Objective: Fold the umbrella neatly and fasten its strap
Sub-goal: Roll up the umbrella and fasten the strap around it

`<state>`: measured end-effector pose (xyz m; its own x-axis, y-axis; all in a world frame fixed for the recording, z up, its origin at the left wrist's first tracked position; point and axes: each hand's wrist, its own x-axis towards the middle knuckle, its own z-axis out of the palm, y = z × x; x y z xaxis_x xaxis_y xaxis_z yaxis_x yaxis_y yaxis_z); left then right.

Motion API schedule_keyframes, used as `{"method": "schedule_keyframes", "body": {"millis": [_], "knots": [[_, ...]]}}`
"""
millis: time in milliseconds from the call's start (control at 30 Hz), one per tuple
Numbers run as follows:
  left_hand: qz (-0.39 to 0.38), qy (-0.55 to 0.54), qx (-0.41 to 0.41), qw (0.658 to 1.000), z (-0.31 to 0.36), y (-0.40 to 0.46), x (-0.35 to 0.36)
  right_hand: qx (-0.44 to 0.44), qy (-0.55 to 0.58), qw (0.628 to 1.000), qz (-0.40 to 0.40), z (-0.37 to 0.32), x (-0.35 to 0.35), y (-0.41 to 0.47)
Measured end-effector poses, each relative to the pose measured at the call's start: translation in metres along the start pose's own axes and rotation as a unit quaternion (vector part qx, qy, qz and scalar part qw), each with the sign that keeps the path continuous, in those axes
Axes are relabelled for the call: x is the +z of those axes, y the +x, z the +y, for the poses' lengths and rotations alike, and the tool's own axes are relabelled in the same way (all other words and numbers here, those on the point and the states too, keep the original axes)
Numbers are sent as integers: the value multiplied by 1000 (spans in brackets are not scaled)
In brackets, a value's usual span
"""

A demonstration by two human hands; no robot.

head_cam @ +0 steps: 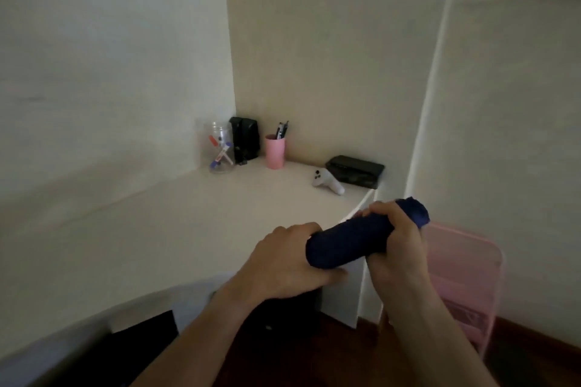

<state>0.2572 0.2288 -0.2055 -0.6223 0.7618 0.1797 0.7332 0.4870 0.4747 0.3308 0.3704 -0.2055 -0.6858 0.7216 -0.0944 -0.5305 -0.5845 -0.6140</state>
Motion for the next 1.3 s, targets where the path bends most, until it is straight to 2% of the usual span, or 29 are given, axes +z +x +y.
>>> {"method": "schedule_keyframes", "body": {"millis": [67, 133, 200, 233, 267, 300, 333, 367, 400, 467, 533, 633, 700, 767, 867, 933, 1033, 1200, 1300], "knots": [[-39, 43, 20, 998, 19, 23, 17, 15, 5, 999, -28, -25, -31, 18], [-8, 127, 68, 990, 37, 49, 44, -23, -97, 995, -23, -58, -68, 41], [50, 210, 148, 965, 52, 77, 71, -117, -247, 962, 9, -102, -108, 60], [70, 236, 190, 950, 57, 93, 85, -171, -352, 920, 0, -127, -127, 68], [76, 256, 224, 937, 63, 110, 101, -203, -477, 854, -28, -152, -145, 76], [69, 270, 252, 927, 68, 127, 116, -193, -598, 775, -72, -171, -161, 85], [55, 282, 275, 917, 72, 144, 132, -145, -695, 694, -118, -186, -176, 95], [46, 286, 299, 909, 76, 160, 150, -78, -756, 631, -156, -197, -190, 105], [40, 279, 321, 904, 79, 177, 169, -11, -780, 599, -181, -205, -203, 116], [23, 252, 359, 898, 83, 208, 208, 60, -779, 591, -200, -214, -237, 142], [-22, 205, 351, 914, 82, 240, 244, 59, -763, 617, -183, -218, -272, 170], [-164, 136, 214, 953, 71, 298, 292, 22, -755, 639, -146, -221, -332, 219], [-280, 46, 137, 949, 58, 340, 326, 5, -764, 635, -114, -217, -371, 256], [-324, -11, 118, 939, 49, 381, 366, -3, -777, 626, -73, -208, -408, 300], [-292, -11, 129, 948, 42, 448, 432, -10, -821, 571, -1, -191, -450, 374], [-246, 42, 155, 956, 36, 494, 476, -11, -854, 519, 29, -181, -472, 426], [-196, 139, 197, 951, 21, 553, 543, -25, -879, 476, 31, -161, -508, 506], [-177, 175, 174, 953, -15, 615, 645, -23, -891, 454, 18, -122, -581, 604], [-192, 135, 168, 958, -47, 635, 694, -5, -886, 464, -4, -105, -623, 634]]}}
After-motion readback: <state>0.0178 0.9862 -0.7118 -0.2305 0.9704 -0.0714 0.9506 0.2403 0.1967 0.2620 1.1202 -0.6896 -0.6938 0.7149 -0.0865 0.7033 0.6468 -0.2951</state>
